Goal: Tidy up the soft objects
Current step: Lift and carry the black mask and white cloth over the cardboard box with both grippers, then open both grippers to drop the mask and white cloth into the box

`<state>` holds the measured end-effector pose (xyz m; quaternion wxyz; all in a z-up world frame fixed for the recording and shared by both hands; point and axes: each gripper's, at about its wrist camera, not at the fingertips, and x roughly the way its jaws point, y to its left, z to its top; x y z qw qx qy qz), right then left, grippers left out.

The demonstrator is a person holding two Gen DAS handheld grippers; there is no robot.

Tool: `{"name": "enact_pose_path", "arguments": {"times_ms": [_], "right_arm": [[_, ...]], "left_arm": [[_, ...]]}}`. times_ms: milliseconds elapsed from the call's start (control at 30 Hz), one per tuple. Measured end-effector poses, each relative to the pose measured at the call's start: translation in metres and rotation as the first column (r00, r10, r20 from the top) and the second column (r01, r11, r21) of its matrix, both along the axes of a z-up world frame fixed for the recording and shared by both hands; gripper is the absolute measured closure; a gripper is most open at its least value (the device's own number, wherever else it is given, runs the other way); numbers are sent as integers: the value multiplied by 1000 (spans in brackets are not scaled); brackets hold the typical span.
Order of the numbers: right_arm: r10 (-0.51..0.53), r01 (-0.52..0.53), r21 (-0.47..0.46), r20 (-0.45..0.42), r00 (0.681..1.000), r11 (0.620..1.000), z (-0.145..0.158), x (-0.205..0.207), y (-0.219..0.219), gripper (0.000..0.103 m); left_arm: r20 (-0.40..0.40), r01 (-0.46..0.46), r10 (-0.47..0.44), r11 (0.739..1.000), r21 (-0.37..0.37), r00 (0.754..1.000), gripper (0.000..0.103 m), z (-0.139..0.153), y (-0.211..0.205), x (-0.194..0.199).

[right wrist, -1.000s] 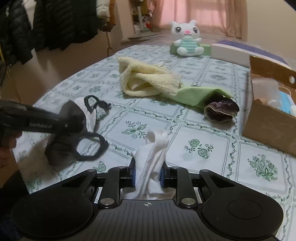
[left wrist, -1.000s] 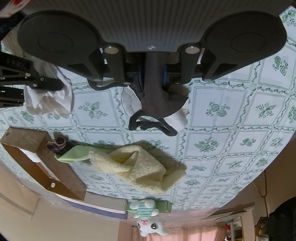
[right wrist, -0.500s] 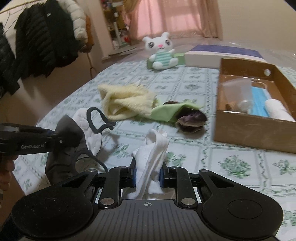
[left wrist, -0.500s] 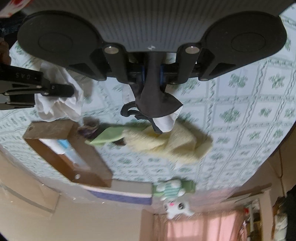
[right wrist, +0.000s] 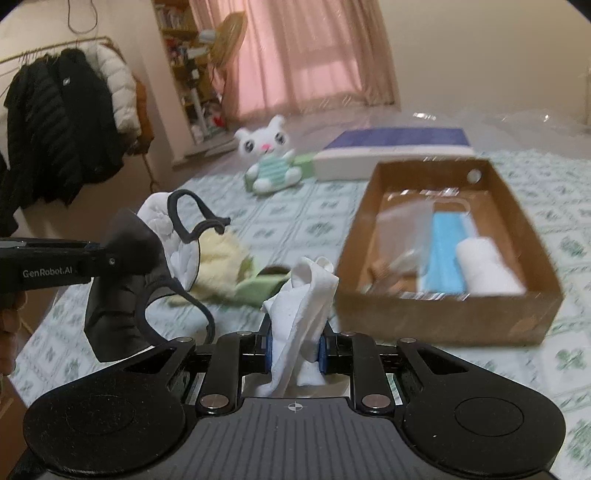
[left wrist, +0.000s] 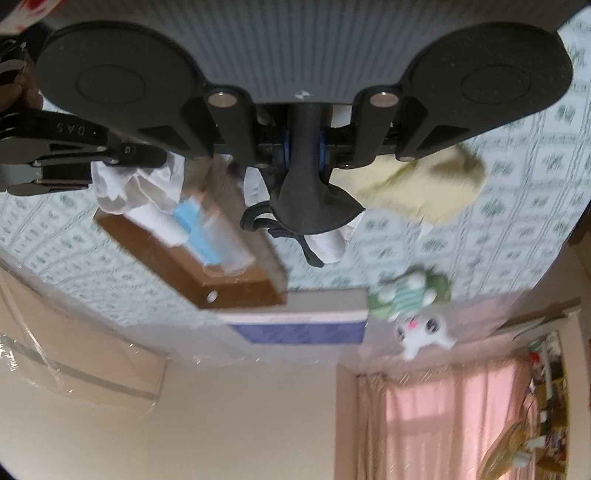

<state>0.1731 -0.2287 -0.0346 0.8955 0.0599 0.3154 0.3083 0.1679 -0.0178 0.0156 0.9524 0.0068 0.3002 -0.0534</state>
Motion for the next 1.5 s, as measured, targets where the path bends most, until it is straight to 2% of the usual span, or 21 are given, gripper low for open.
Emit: {"name": "enact_pose_path", "arguments": {"times_ms": [233, 500, 633, 767, 900, 1167, 1233, 1333, 1367, 1400, 1500], "right_arm": [[-54, 53, 19, 59, 997, 998, 23, 27, -32, 81], [-134, 132, 20, 98, 986, 991, 37, 77, -67, 81], [-171, 169, 24, 93, 981, 985, 36, 111, -80, 81], [-199, 197, 36, 81, 977, 980, 32, 145, -93, 81], [-208, 207, 16, 75, 975, 978, 24, 176, -97, 81], [-237, 238, -13, 37, 971, 971, 8, 231, -103, 81], [-243, 244, -9, 25, 970, 970, 6, 242, -104, 81], [-244, 244, -5, 10, 970, 970, 2, 255, -103, 81], [-244, 244, -6, 7, 970, 970, 0, 258, -102, 80], [-243, 243, -8, 9, 970, 970, -1, 261, -101, 79], [-264, 264, -12, 5, 965, 964, -6, 267, -98, 64]], "left_arm": [[62, 67, -66, 998, -15, 996, 91, 22, -36, 46], [82, 125, -122, 992, -32, 989, 91, 32, -78, 120], [65, 153, -150, 987, -42, 987, 91, 25, -95, 158], [33, 180, -180, 983, -17, 983, 91, 10, -109, 195], [-5, 198, -198, 980, -22, 980, 91, -4, -120, 230], [-70, 193, -193, 981, -1, 979, 90, -31, -134, 292], [-84, 186, -186, 982, 0, 979, 89, -37, -134, 304], [-112, 182, -180, 983, 5, 977, 72, -46, -133, 318], [-122, 177, -175, 984, 1, 977, 64, -48, -132, 322], [-126, 178, -177, 984, -6, 976, 62, -50, -131, 325], [-134, 176, -174, 984, 4, 976, 60, -52, -127, 326]]}}
